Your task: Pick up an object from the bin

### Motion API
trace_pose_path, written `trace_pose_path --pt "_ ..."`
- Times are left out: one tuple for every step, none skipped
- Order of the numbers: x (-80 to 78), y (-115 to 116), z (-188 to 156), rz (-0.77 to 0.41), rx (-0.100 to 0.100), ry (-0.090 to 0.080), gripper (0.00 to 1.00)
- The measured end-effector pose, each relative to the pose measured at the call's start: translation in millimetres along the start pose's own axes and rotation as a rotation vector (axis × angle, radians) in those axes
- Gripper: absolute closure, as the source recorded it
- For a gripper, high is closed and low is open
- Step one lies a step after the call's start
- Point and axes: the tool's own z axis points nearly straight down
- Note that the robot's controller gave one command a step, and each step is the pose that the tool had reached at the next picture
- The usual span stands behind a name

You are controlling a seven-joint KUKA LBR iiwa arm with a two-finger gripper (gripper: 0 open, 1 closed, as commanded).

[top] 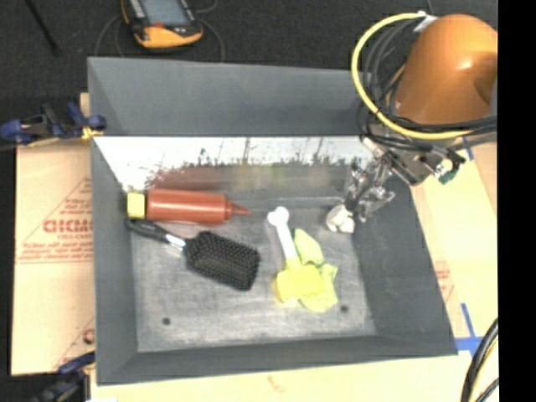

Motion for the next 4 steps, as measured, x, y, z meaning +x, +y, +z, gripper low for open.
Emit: trace_pose_path --pt "0.0 0 0 0.0 0.0 0.0 1.0" --pt "42.6 -23 111 -0.169 -0.004 0.005 0.0" --pt "40.9 -23 108 -0.17 0.0 0.002 0.0" --pt "4.3 -66 177 -0.171 0.003 -0.013 1.0"
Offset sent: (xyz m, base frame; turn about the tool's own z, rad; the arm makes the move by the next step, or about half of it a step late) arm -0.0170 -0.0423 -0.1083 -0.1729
